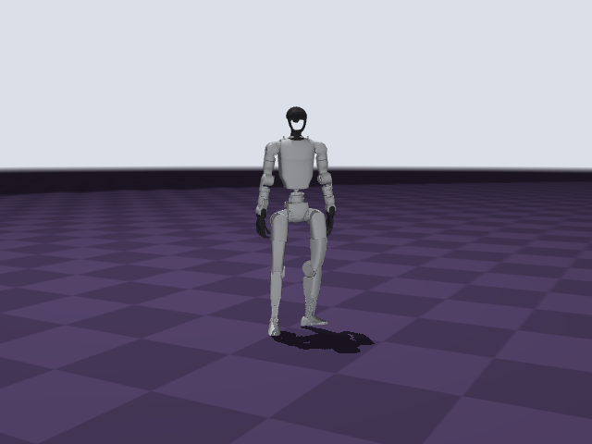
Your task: In place motions
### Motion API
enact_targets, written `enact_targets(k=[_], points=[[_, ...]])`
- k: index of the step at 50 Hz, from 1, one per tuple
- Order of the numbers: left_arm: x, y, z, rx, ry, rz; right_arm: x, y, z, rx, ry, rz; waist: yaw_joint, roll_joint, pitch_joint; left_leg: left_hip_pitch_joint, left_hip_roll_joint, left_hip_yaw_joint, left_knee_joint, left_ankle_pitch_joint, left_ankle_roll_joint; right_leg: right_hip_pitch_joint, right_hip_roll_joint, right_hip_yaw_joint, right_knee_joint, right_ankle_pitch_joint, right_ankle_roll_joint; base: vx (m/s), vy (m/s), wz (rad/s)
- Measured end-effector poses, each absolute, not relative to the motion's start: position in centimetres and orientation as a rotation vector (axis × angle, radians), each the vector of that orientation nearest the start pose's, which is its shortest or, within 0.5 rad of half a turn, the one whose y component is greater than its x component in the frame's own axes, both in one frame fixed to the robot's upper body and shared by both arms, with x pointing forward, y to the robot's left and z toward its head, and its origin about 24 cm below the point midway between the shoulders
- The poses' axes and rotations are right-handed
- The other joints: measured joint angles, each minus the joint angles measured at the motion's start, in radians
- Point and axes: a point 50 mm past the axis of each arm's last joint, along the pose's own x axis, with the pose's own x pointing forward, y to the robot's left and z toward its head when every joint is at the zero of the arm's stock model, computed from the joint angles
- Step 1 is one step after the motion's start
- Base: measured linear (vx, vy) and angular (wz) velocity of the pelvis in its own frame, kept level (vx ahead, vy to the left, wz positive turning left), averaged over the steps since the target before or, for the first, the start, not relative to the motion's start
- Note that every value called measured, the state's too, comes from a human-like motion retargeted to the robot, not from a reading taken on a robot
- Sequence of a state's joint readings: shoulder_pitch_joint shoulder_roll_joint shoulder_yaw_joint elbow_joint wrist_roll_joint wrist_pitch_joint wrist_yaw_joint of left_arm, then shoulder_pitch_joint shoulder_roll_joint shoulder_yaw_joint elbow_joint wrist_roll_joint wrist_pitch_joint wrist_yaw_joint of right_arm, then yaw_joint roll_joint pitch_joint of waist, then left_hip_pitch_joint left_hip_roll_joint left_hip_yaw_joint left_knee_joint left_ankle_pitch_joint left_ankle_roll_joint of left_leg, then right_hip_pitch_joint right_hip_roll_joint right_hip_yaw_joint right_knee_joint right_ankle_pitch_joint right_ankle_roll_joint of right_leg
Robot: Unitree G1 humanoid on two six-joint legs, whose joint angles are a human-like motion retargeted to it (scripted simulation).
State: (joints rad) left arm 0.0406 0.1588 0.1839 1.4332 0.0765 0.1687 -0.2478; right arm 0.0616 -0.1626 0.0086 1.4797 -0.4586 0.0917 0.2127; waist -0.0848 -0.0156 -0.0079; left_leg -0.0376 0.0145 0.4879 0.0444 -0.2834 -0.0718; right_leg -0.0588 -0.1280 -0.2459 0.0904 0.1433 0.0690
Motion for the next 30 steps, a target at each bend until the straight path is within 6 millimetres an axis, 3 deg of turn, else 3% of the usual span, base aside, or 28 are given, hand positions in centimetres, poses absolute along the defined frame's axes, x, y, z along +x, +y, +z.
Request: enact_targets(k=[7,18,30], points=[[-0.4,20.0,-17.8,-0.123,1.663,-0.011,-1.0,-21.0,-17.6,-0.303,1.714,0.35,0.011,0.016,-0.012,0.028,0.018,0.011,-0.004,0.017,-0.011,0.028,0.013,-0.017,0.002,-0.016,-0.011,-0.05,-0.06,0.07],[-3.6,19.7,-17.5,-0.189,1.775,0.036,1.9,-19.8,-17.8,-0.349,1.629,0.464,0.0,0.022,-0.052,0.062,0.035,0.012,-0.035,0.03,-0.016,0.067,0.031,-0.051,-0.021,-0.036,-0.004,0.03,-0.05,0.08],[-3.6,19.8,-17.5,-0.23,1.767,0.09,2.9,-19.1,-17.8,-0.372,1.593,0.54,0.03,-0.001,-0.073,0.09,0.044,0.006,-0.044,0.036,-0.034,0.104,0.04,-0.074,-0.04,-0.043,-0.005,0.06,-0.07,0.07]])
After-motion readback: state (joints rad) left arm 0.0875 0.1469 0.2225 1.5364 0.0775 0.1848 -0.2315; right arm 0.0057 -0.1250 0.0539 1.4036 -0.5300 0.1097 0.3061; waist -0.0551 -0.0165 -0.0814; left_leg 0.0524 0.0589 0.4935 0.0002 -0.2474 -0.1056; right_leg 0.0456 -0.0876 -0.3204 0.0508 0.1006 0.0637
